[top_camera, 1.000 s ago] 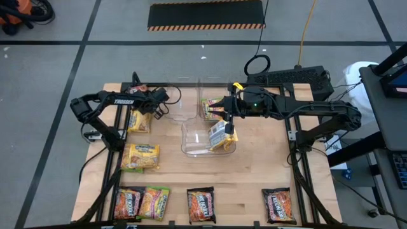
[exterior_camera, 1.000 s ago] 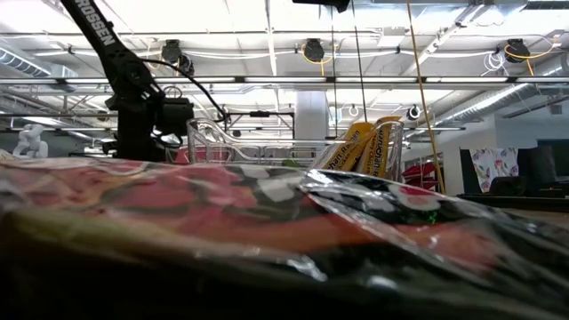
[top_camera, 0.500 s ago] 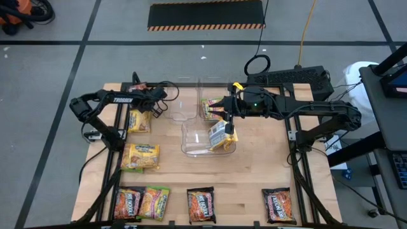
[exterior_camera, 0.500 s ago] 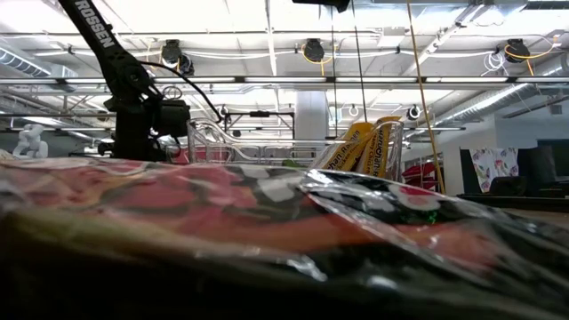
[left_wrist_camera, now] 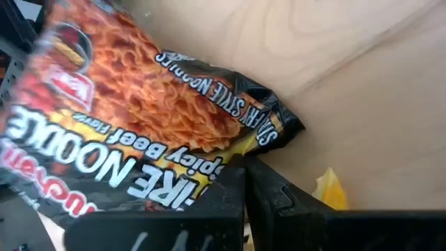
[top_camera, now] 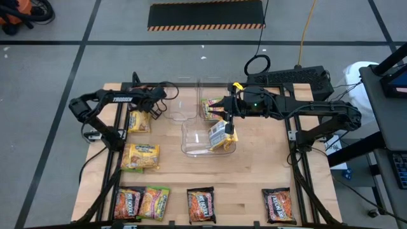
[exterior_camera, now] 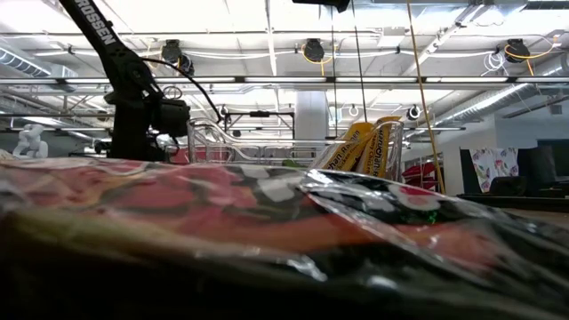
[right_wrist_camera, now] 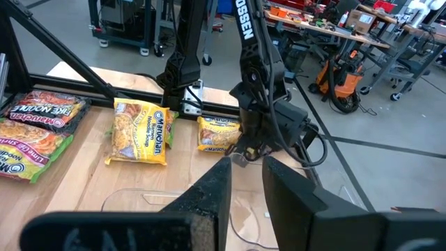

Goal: Sort Maruchan noodles
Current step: Put the black noodle pack into the top left transparent bin

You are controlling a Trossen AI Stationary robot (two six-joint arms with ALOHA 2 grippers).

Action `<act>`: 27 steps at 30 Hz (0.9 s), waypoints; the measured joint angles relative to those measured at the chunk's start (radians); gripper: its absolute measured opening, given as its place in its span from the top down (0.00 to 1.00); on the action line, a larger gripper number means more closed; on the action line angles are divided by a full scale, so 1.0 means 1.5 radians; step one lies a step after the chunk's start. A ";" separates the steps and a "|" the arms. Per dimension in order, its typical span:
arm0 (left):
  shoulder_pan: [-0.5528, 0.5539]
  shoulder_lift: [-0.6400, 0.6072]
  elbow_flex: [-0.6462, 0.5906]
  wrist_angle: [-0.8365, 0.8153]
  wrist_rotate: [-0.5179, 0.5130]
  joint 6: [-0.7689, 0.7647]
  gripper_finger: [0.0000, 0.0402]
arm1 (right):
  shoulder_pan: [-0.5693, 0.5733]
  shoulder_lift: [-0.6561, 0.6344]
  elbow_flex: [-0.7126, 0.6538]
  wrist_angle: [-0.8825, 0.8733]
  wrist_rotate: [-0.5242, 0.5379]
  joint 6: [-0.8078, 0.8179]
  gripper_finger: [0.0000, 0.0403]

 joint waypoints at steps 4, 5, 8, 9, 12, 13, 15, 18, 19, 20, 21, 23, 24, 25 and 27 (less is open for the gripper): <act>0.000 -0.014 0.018 -0.021 0.004 -0.002 1.00 | 0.000 0.000 0.000 0.000 0.000 0.001 0.81; 0.000 -0.018 0.024 -0.026 0.005 -0.002 1.00 | 0.000 0.000 0.000 0.000 0.000 0.001 0.81; 0.000 -0.036 0.042 -0.043 0.007 0.001 1.00 | 0.000 0.000 0.000 0.000 0.000 0.001 0.81; 0.000 -0.043 0.047 -0.045 0.007 0.001 1.00 | 0.000 0.000 0.000 0.000 0.000 0.001 0.81; 0.000 -0.062 0.062 -0.062 0.008 0.001 1.00 | 0.000 0.000 0.000 0.000 0.000 0.002 0.81; 0.000 -0.069 0.067 -0.069 0.009 0.001 1.00 | 0.000 0.000 0.000 0.000 0.000 0.001 0.81; 0.000 -0.081 0.080 -0.084 0.010 0.001 1.00 | 0.000 0.000 0.000 0.000 0.000 0.002 0.81; 0.000 -0.099 0.094 -0.104 0.010 0.001 1.00 | 0.000 0.000 0.000 -0.001 0.000 0.002 0.81; -0.001 -0.105 0.100 -0.110 0.010 0.001 1.00 | 0.000 0.000 0.000 0.000 0.000 0.002 0.81; -0.001 -0.110 0.105 -0.113 0.012 0.001 1.00 | 0.000 0.000 0.000 -0.001 0.000 0.002 0.81; -0.001 -0.116 0.109 -0.121 0.015 0.002 1.00 | 0.000 0.000 0.000 -0.001 0.000 0.002 0.81; -0.001 -0.126 0.118 -0.143 0.015 0.002 1.00 | -0.001 0.000 0.000 -0.001 0.000 0.010 0.81; -0.001 -0.130 0.122 -0.148 0.017 0.002 1.00 | -0.002 0.000 0.000 -0.001 0.000 0.014 0.81; -0.001 -0.134 0.126 -0.154 0.018 0.002 1.00 | -0.004 0.000 0.000 -0.001 -0.001 0.018 0.81; -0.001 -0.143 0.133 -0.175 0.021 0.002 1.00 | -0.009 0.005 0.000 0.000 -0.001 0.023 0.81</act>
